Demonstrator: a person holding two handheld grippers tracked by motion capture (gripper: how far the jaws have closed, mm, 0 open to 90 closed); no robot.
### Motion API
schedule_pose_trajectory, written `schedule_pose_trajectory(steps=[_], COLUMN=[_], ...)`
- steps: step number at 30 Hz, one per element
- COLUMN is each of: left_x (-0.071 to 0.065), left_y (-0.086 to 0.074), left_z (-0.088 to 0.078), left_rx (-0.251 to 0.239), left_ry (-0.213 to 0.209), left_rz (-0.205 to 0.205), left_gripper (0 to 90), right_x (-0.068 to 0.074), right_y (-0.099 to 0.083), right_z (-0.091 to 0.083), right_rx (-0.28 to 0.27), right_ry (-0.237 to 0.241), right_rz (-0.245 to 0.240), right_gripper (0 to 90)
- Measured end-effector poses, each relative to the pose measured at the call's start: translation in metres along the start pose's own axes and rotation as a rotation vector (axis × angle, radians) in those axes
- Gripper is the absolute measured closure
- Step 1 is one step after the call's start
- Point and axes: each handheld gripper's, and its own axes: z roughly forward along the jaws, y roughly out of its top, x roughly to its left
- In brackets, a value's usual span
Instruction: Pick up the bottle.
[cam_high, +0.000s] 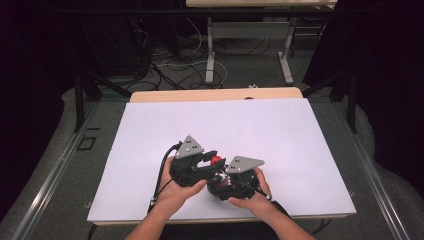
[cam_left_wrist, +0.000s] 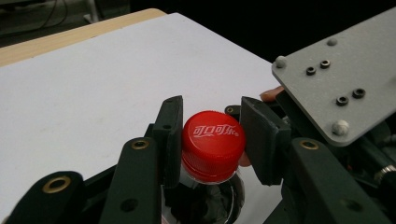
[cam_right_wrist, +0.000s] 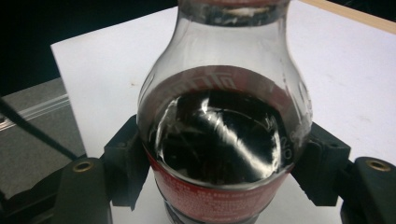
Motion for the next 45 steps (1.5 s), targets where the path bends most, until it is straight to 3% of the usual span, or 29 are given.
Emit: schedule_pose_trajectory(steps=[5, 11, 12, 15, 16, 19, 21, 25, 31, 34, 38, 41, 45], left_x=[-0.005, -0.011, -0.011, -0.01, -0.009, -0.006, 0.0, 0.009, 0.02, 0.024, 0.029, 0.033, 0.033], left_y=[0.003, 0.005, 0.005, 0.006, 0.006, 0.006, 0.007, 0.008, 0.006, 0.004, 0.002, 0.001, 0.001], left_z=[0.006, 0.012, 0.012, 0.012, 0.011, 0.009, 0.005, -0.002, -0.009, -0.009, -0.007, -0.006, -0.006], left_rx=[-0.01, -0.026, -0.022, -0.013, -0.01, -0.011, -0.014, -0.027, -0.017, -0.007, -0.006, -0.009, -0.008], left_ry=[0.049, 0.106, 0.107, 0.1, 0.089, 0.054, 0.003, -0.061, -0.19, -0.21, -0.239, -0.285, -0.285], left_rz=[-0.027, -0.063, -0.083, -0.078, -0.076, -0.078, -0.047, 0.005, 0.064, 0.097, 0.08, 0.065, 0.077], left_gripper=[61.2, 61.3, 61.3, 61.2, 61.0, 60.3, 57.2, 49.1, 47.9, 48.2, 54.2, 59.4, 60.9], right_x=[0.0, -0.001, -0.002, -0.002, -0.002, -0.002, -0.002, -0.002, -0.001, -0.001, 0.001, 0.002, 0.002], right_y=[0.0, 0.0, -0.001, 0.0, -0.001, 0.0, 0.0, 0.0, 0.001, 0.001, 0.001, 0.001, 0.002], right_z=[0.0, -0.001, -0.001, -0.002, -0.001, -0.002, -0.001, -0.001, -0.002, -0.002, -0.002, -0.002, -0.002], right_rx=[-0.012, -0.006, -0.01, 0.017, -0.009, 0.007, -0.011, -0.009, -0.013, -0.017, -0.012, -0.015, -0.009], right_ry=[-0.066, -0.104, -0.111, -0.108, -0.109, -0.087, -0.065, -0.035, 0.003, 0.028, 0.038, 0.053, 0.054], right_rz=[0.016, 0.031, 0.022, 0.025, 0.027, 0.027, 0.036, 0.034, 0.024, 0.024, 0.015, 0.006, -0.002], right_gripper=[29.5, 29.5, 29.6, 29.5, 29.5, 29.4, 29.4, 29.4, 29.4, 29.4, 29.4, 29.4, 29.4])
